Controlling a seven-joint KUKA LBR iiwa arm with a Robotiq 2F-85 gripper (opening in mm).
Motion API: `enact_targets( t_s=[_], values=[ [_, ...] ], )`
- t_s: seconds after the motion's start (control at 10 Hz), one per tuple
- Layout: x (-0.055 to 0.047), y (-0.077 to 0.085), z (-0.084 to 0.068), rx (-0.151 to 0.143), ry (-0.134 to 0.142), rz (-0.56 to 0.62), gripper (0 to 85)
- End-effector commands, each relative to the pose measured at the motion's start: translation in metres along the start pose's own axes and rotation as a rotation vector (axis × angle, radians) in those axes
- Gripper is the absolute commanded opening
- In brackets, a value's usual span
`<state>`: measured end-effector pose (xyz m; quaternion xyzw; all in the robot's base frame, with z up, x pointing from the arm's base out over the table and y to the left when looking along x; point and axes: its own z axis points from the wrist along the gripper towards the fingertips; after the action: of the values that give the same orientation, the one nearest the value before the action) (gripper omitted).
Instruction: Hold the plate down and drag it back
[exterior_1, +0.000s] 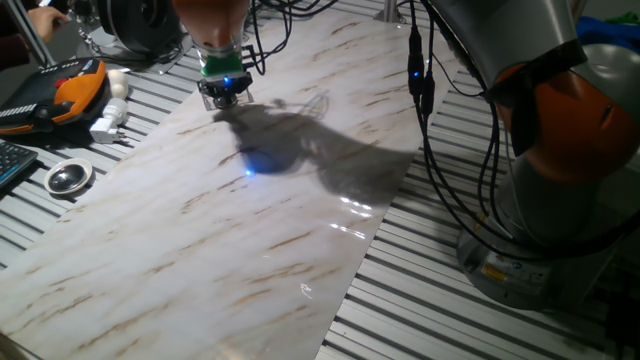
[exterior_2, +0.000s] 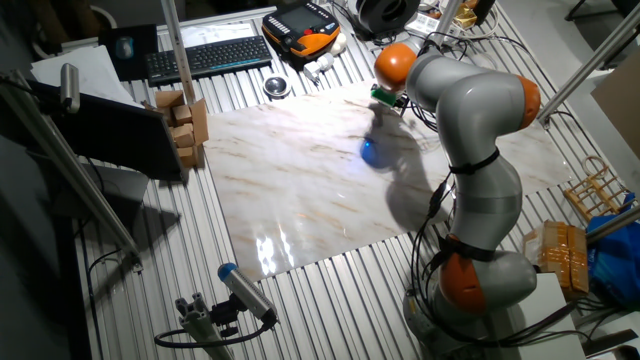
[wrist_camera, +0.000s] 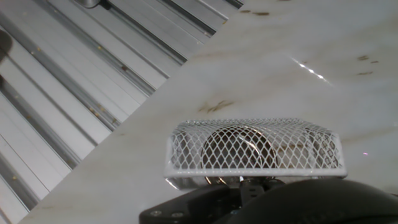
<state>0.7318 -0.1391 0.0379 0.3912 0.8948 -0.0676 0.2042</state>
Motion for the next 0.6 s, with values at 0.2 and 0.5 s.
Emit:
enact_targets(
  t_s=[0.2, 0.5],
  values=[
    [-0.0024, -0.0005, 0.0000, 0.003, -0.009, -0.003, 0.0],
    [-0.0038, 0.0003, 0.0030, 0.002, -0.011, -0.005, 0.0]
  ],
)
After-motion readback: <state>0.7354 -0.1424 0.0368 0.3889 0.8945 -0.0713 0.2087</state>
